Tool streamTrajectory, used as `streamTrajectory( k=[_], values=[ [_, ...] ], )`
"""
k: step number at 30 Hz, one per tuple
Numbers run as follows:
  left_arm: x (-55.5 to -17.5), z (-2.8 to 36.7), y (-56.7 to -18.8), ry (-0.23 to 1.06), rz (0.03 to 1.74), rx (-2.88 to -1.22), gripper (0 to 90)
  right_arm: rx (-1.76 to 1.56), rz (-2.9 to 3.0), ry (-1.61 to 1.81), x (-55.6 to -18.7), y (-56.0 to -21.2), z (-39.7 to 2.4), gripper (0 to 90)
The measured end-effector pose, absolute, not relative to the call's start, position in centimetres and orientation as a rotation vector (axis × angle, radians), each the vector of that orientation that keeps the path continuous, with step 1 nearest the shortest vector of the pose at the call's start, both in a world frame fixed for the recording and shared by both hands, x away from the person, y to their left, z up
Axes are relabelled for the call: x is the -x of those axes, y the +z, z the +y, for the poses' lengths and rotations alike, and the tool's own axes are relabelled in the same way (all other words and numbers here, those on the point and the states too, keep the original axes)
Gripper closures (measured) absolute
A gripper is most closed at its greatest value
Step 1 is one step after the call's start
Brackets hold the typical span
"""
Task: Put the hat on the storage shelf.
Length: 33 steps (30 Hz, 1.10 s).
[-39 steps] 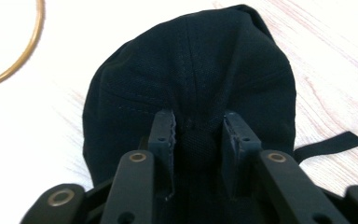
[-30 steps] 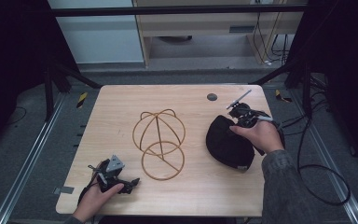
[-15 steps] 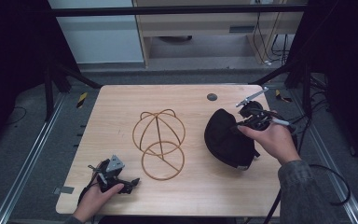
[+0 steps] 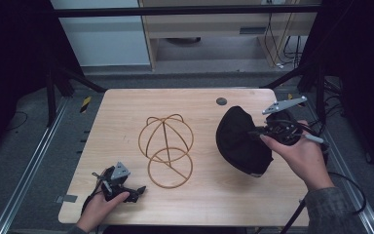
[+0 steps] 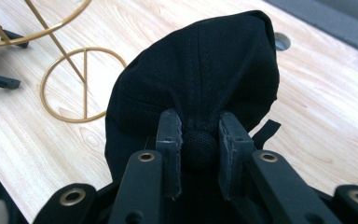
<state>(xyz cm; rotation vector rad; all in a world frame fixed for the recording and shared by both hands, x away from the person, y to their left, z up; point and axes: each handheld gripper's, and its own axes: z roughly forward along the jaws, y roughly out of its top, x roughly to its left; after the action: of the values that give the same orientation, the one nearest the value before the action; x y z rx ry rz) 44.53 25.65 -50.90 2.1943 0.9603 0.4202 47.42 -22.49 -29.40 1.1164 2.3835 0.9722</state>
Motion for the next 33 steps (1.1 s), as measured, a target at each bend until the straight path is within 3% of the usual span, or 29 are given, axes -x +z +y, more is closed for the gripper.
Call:
streamTrajectory(
  k=[15, 33],
  values=[
    [-44.5, 25.6, -50.9, 0.42, 0.962, -2.194, 0.0, -1.035, 2.257, 1.152, -43.9, -28.2, -22.4, 74.1],
    [-44.5, 25.6, -50.9, 0.423, 0.965, -2.193, 0.0, -0.97, 2.223, 1.277, -43.0, -27.2, -21.5, 74.2]
  ],
)
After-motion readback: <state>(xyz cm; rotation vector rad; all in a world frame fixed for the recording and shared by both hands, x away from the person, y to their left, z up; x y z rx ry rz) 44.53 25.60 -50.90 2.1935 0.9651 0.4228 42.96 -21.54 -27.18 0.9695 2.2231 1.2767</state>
